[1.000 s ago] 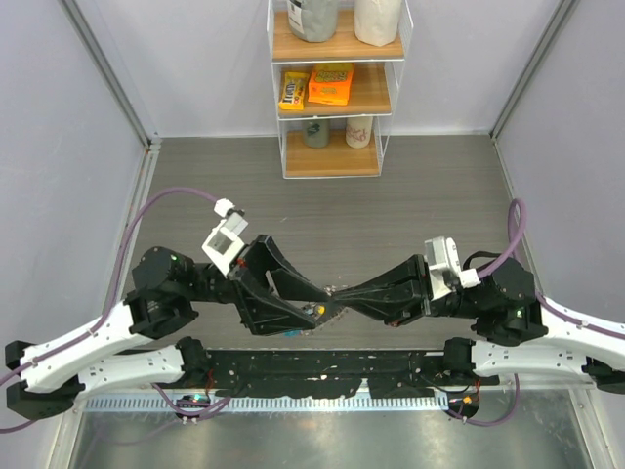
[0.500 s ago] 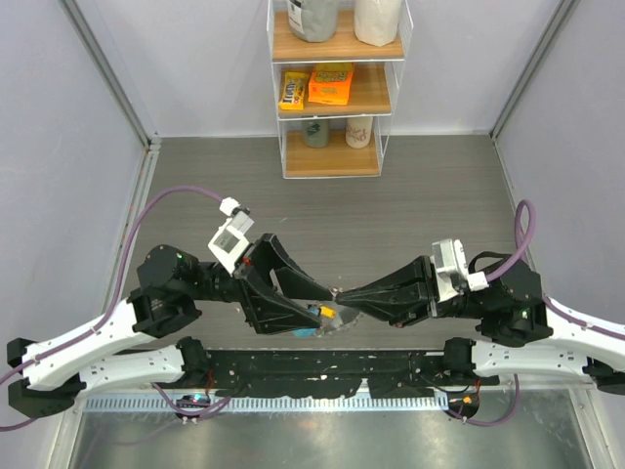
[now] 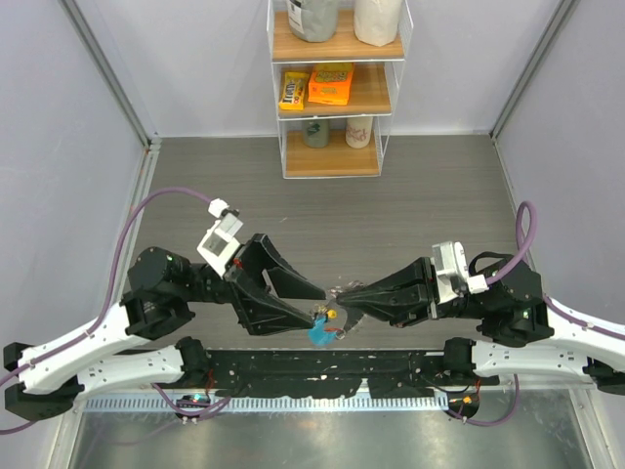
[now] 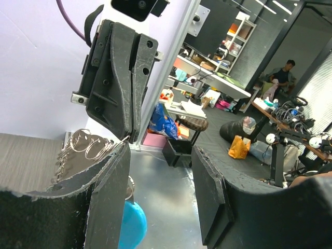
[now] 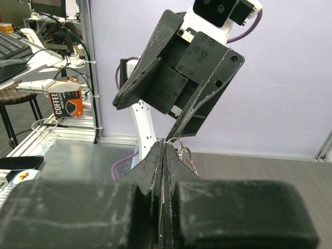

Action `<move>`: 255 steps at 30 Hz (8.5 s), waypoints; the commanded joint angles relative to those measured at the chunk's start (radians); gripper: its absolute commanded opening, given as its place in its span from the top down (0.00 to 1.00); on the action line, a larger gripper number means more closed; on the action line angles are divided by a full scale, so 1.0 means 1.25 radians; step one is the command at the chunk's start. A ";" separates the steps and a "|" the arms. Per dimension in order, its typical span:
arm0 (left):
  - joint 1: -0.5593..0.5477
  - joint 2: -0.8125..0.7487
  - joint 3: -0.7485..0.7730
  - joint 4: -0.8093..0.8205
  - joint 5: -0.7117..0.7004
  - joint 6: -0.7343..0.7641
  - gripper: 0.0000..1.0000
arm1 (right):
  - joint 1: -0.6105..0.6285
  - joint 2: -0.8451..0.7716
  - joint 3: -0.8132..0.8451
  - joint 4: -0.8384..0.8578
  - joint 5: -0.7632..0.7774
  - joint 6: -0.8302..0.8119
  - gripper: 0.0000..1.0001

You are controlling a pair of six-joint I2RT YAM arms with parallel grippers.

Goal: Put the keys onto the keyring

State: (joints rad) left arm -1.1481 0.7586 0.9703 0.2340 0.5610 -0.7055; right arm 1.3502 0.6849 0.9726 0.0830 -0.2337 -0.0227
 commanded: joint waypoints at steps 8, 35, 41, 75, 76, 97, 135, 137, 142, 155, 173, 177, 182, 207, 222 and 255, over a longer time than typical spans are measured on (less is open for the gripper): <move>-0.001 0.010 0.029 0.009 0.002 0.022 0.44 | 0.000 -0.004 0.037 0.062 -0.018 0.005 0.94; -0.002 0.015 0.030 0.010 -0.011 0.049 0.43 | 0.000 0.015 0.040 0.091 -0.046 0.016 0.94; -0.001 0.026 0.030 0.036 0.008 0.037 0.46 | 0.000 0.024 0.036 0.119 -0.032 0.040 0.94; -0.001 0.020 0.024 0.048 0.011 0.065 1.00 | 0.000 0.033 0.032 0.099 -0.018 0.039 0.94; -0.001 0.015 0.023 0.045 0.007 0.069 1.00 | 0.000 0.033 0.033 0.096 -0.020 0.039 0.94; -0.002 0.017 -0.019 0.064 0.087 0.251 1.00 | 0.000 0.041 0.180 -0.272 -0.127 -0.065 0.50; -0.001 -0.031 -0.098 0.171 0.072 0.339 1.00 | 0.000 0.142 0.201 -0.255 -0.125 -0.042 0.66; -0.002 -0.034 -0.100 0.178 0.069 0.336 1.00 | 0.000 0.149 0.204 -0.253 -0.119 -0.038 0.67; -0.002 -0.040 -0.114 0.205 0.040 0.320 1.00 | 0.000 0.156 0.198 -0.244 -0.089 -0.027 0.67; -0.001 -0.062 -0.131 0.221 -0.029 0.299 1.00 | 0.000 0.116 0.145 -0.210 0.022 -0.032 0.66; -0.001 -0.198 -0.147 -0.120 -0.301 0.404 1.00 | 0.000 -0.044 -0.064 -0.338 0.474 0.066 0.32; -0.001 -0.217 -0.155 -0.160 -0.369 0.427 1.00 | 0.000 -0.026 -0.145 -0.338 0.566 0.104 0.32; -0.001 -0.222 -0.172 -0.172 -0.433 0.445 1.00 | -0.015 0.009 -0.239 -0.285 0.630 0.152 0.32; -0.002 -0.343 -0.255 -0.253 -0.824 0.443 1.00 | -0.217 0.416 -0.162 -0.264 0.302 0.175 0.36; -0.002 -0.407 -0.277 -0.283 -0.823 0.444 1.00 | -0.214 0.626 -0.142 -0.161 0.198 0.111 0.41; -0.002 -0.474 -0.290 -0.320 -0.812 0.429 1.00 | -0.221 0.667 -0.205 -0.090 0.145 0.127 0.67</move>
State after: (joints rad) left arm -1.1461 0.1741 0.6010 -0.2173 -0.4603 -0.1535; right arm 1.0760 1.5616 0.7330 -0.0387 -0.0772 0.1181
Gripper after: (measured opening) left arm 0.036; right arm 0.349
